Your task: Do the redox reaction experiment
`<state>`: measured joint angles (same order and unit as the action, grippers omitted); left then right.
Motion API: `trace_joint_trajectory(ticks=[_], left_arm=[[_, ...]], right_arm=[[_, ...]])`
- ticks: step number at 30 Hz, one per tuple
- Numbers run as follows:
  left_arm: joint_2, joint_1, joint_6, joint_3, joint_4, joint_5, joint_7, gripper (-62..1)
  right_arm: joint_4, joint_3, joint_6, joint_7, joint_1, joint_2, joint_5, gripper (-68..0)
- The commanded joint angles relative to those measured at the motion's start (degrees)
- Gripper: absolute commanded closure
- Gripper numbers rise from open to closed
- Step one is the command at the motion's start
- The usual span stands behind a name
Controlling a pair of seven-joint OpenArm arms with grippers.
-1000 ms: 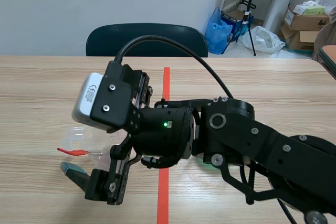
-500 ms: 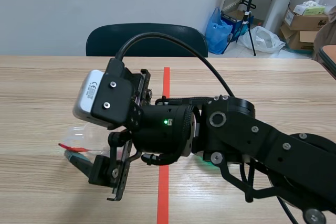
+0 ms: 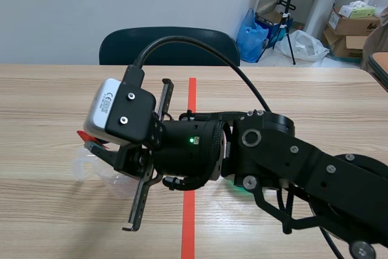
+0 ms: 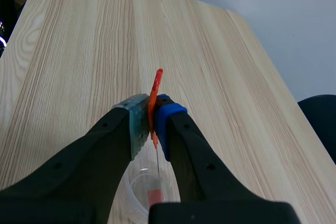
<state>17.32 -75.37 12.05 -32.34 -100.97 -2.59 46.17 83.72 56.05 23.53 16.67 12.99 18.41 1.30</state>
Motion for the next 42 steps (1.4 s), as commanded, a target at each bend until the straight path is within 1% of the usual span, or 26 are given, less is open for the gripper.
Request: trace_joint_trajectory(ticks=[1, 7, 9, 12, 16, 21, 24, 30, 42], left_arm=[[-0.1, -0.1, 0.1, 0.1, -0.6, 0.6, 1.2, -62.3], [-0.1, -0.1, 0.1, 0.1, -0.6, 0.6, 1.6, -62.3], [-0.1, -0.1, 0.1, 0.1, -0.6, 0.6, 1.9, -62.3], [-0.1, -0.1, 0.1, 0.1, -0.6, 0.6, 2.2, -62.3], [-0.2, -0.1, 0.1, 0.1, -0.6, 0.6, 2.4, -62.3], [-0.2, -0.1, 0.1, 0.1, -0.6, 0.6, 2.5, -62.3], [-0.1, -0.1, 0.1, 0.1, -0.6, 0.6, 2.5, -62.3], [-0.2, -0.1, 0.2, 0.1, -0.6, 0.6, 2.5, -62.3], [-0.2, -0.1, 0.7, 0.1, -0.6, 0.6, 2.5, -62.3]], right_arm=[[0.3, -0.1, -0.2, 1.1, 1.2, -0.3, -0.4, -0.5], [0.5, -0.2, 0.5, 1.0, 2.3, -0.3, -0.6, -0.5], [0.5, -0.2, 0.7, 0.4, 3.1, -0.3, -2.5, -0.5], [1.1, -0.2, 2.2, -2.6, 4.3, -0.3, -6.5, -0.5], [2.8, -0.4, 2.2, -7.6, 5.6, -0.3, -11.1, -0.5], [5.9, -2.0, 3.1, -12.9, 6.1, -0.3, -14.8, -0.5], [8.3, -3.5, 3.1, -16.9, 6.1, -0.3, -16.4, -0.6], [11.8, -5.6, 3.1, -22.6, 6.1, -0.3, -20.2, -0.6], [17.9, -8.6, 3.1, -30.5, 6.2, -0.3, -26.3, -0.6]])
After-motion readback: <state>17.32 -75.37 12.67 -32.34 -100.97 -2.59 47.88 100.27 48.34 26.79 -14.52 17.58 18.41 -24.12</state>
